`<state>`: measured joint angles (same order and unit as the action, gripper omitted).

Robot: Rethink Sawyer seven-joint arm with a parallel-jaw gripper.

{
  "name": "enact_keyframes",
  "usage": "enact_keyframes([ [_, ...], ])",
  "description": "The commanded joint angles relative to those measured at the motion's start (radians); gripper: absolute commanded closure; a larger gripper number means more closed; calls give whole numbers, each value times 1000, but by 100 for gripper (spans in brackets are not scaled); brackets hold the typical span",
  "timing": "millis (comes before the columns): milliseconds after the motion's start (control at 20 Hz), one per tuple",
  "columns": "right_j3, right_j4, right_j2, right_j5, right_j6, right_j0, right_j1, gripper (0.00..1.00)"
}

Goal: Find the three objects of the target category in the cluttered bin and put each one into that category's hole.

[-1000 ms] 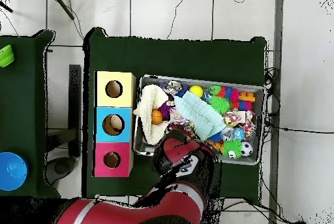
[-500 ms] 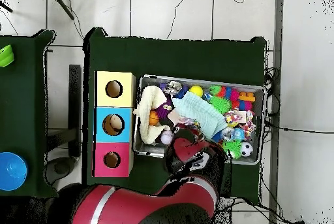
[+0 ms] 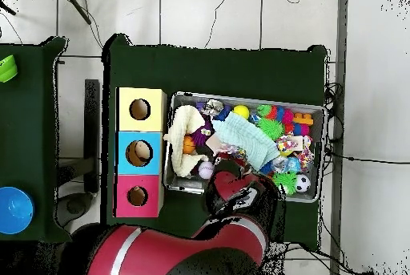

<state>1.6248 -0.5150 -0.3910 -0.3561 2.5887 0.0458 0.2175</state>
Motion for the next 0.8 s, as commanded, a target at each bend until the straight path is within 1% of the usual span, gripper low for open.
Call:
enact_keyframes([
  [50, -31, -48, 95, 48, 1, 35, -50, 0],
  [100, 3, -82, 121, 78, -1, 49, -10, 0],
  [150, 70, -147, 176, 132, -6, 87, 74, 0],
  [200, 110, -180, 209, 165, -9, 109, 122, 0],
  [250, 177, -232, 282, 236, -29, 167, 208, 0],
  [300, 208, -246, 311, 266, -38, 191, 247, 0],
  [350, 254, -254, 360, 320, -58, 234, 307, 0],
  [450, 290, -241, 400, 381, -87, 272, 362, 0],
  [500, 287, -230, 381, 387, -90, 259, 365, 0],
  [550, 263, -208, 324, 380, -78, 212, 347, 0],
  [600, 255, -207, 313, 370, -68, 202, 337, 0],
  [650, 236, -207, 285, 335, -49, 176, 314, 0],
  [750, 211, -213, 252, 297, -30, 150, 280, 0],
  [800, 206, -216, 245, 283, -24, 145, 272, 0],
])
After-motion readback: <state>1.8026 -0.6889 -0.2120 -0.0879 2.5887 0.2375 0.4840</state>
